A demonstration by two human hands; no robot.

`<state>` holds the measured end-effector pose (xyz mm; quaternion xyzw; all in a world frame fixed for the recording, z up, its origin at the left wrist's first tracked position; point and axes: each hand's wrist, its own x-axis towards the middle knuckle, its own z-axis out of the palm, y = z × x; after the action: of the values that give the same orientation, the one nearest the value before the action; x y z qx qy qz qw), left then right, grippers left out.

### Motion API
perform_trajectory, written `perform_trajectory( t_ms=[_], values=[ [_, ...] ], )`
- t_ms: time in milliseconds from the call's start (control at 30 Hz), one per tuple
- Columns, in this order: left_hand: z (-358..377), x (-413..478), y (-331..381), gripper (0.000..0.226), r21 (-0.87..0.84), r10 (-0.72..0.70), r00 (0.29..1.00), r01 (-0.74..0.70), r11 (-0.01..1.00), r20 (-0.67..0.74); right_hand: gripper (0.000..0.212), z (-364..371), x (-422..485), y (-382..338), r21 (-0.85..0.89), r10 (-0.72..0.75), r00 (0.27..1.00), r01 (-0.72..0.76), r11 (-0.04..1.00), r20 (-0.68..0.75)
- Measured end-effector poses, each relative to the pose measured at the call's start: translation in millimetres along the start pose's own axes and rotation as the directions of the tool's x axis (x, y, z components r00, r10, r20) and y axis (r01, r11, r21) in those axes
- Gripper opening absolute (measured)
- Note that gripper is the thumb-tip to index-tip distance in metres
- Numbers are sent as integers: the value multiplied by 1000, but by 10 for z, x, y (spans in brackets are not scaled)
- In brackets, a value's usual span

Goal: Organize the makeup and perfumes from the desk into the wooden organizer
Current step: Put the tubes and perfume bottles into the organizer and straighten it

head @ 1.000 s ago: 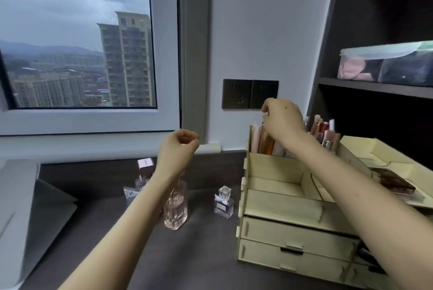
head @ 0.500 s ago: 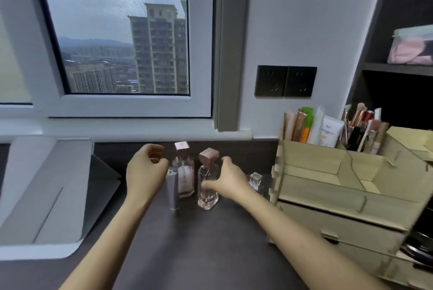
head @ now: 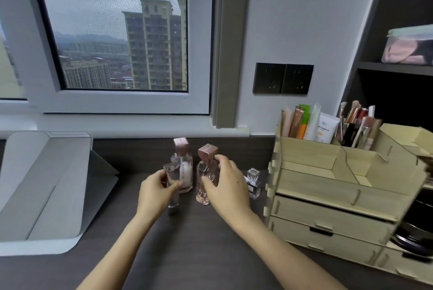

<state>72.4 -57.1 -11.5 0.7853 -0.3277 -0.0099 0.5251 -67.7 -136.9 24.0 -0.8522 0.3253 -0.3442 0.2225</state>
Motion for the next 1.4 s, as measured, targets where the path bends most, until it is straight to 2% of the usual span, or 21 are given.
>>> perform_trajectory(
  t_ms=[67,133,200,300,367,433,500,600,667,733,800,967,1100,1267,1333,1400],
  values=[
    [-37,-58,126,12,-28,66,998,-67,997,-8,46,-87,-68,-94,81,-126,992,126,989,2],
    [-91,-117,351,7,-57,176,981,-173,983,75,46,-198,-97,-184,132,-194,981,191,973,7],
    [-121,-179,616,8,-78,290,938,-280,957,190,42,-353,-84,-236,116,-239,970,243,963,-42],
    [-74,-226,956,9,-108,369,899,-353,929,235,21,-673,-29,-248,64,-296,943,309,949,-154],
    [9,-233,1136,17,-117,391,886,-373,920,248,7,-908,26,-224,101,-262,952,280,955,-160],
    [96,-237,1274,15,-172,400,877,-365,915,268,5,-1180,108,-174,119,-204,962,228,966,-184],
    [165,-226,1349,19,-221,387,891,-339,914,237,6,-1509,219,-95,124,-148,940,194,973,-309],
    [222,-197,1349,16,-243,352,919,-305,921,178,11,-1949,415,49,81,-88,816,163,983,-571],
    [249,-187,1297,10,-239,328,930,-285,928,164,14,-2077,561,163,-30,-111,759,120,992,-642],
    [262,-185,1234,8,-216,303,942,-269,939,146,16,-2089,701,294,-139,-144,767,72,988,-626],
    [262,-175,1164,8,-208,274,953,-244,947,132,16,-2047,815,437,-199,-142,804,31,980,-577],
    [217,-124,1016,10,-185,225,966,-200,962,127,15,-1903,1005,681,-235,-45,893,-69,970,-448],
    [187,-88,948,13,-175,206,972,-184,967,116,14,-1830,1126,708,-269,5,920,-120,956,-392],
    [194,-79,896,12,-143,200,974,-184,972,110,18,-1798,1221,653,-405,39,950,-169,898,-308],
    [206,-70,872,10,-130,187,977,-173,976,103,20,-1782,1196,584,-525,2,949,-177,833,-316],
    [218,-53,837,8,-125,164,982,-152,980,91,17,-1737,1103,450,-657,-149,924,-130,743,-351]
  ],
)
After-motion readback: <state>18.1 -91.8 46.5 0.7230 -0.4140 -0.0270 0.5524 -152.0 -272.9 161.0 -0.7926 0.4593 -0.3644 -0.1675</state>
